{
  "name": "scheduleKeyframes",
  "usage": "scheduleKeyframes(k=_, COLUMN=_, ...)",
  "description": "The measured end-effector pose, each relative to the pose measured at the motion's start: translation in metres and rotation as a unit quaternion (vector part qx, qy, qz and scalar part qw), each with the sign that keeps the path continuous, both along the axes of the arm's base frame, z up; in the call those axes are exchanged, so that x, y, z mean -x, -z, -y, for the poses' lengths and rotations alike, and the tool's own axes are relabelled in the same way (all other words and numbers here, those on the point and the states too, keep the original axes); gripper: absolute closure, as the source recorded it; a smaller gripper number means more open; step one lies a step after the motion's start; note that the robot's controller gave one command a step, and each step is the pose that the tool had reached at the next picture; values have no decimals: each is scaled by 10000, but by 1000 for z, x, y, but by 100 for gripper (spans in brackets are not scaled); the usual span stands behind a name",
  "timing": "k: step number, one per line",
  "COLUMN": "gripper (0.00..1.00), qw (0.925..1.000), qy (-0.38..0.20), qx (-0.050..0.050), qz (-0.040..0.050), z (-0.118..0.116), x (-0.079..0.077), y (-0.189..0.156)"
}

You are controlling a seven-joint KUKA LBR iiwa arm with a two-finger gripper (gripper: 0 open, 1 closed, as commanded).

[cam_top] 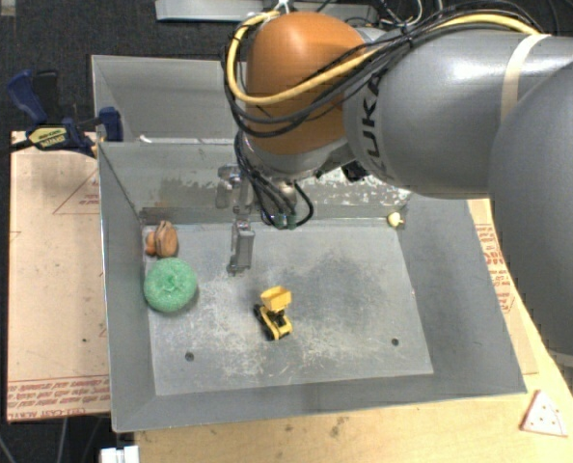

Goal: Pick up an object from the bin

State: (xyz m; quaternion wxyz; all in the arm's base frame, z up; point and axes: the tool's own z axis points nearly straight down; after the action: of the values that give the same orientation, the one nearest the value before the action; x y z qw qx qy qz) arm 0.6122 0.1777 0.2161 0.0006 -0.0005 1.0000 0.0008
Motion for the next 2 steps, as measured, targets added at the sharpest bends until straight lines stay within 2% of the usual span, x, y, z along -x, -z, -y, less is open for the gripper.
scheduleKeyframes(k=1, gripper=0, qw=9995, qy=-300, qx=-4, qz=38, z=-8, x=-7, y=38)
scheduleKeyframes(k=2, gripper=0, qw=9978, qy=-658, qx=2, qz=11, z=-9, x=25, y=100)
